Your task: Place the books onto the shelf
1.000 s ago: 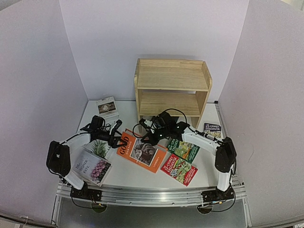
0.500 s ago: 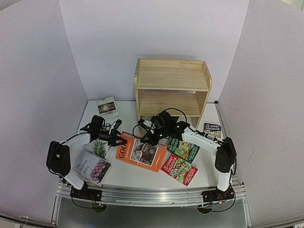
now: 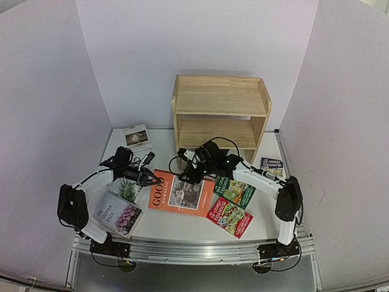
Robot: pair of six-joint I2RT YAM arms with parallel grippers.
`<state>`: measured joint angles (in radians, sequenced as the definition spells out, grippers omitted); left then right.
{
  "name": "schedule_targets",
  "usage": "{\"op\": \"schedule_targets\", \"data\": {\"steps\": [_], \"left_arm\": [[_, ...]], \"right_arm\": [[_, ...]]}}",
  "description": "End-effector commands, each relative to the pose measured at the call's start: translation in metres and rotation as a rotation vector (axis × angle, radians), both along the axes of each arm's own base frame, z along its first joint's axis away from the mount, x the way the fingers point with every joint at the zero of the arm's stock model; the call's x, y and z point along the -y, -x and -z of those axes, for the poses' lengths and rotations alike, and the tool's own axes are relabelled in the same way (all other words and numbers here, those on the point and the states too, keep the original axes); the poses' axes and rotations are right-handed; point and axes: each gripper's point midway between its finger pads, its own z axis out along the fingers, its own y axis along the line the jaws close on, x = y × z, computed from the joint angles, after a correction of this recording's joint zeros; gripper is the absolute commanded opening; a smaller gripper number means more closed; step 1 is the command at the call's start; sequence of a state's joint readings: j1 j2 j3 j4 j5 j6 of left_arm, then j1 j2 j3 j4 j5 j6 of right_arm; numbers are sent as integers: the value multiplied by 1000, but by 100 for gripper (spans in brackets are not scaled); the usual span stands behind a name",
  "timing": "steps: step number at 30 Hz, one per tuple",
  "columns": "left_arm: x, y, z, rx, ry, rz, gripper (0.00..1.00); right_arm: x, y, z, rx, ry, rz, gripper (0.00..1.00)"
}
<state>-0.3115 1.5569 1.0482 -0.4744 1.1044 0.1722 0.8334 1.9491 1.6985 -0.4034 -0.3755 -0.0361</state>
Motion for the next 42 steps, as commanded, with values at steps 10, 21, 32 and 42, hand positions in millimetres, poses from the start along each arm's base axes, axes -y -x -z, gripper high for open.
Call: {"op": "schedule_targets", "data": {"steps": [10,21,32,42], "left_arm": [[-74,-51,-91,-353,20,-603,14],[-77,-50,-111,-473,48,-580,13],[-71,-51,-115,-488,76,-528,14],[-69,-50,-135,-407,101,-479,76]], "right_arm": [[-47,67,-90,1013,-184,-65,93],[-87,30,-36,1290,106,129,93],[-74,-1,-41,1361,216,355,80],[-53,8,-83,1335,120,455,24]]}}
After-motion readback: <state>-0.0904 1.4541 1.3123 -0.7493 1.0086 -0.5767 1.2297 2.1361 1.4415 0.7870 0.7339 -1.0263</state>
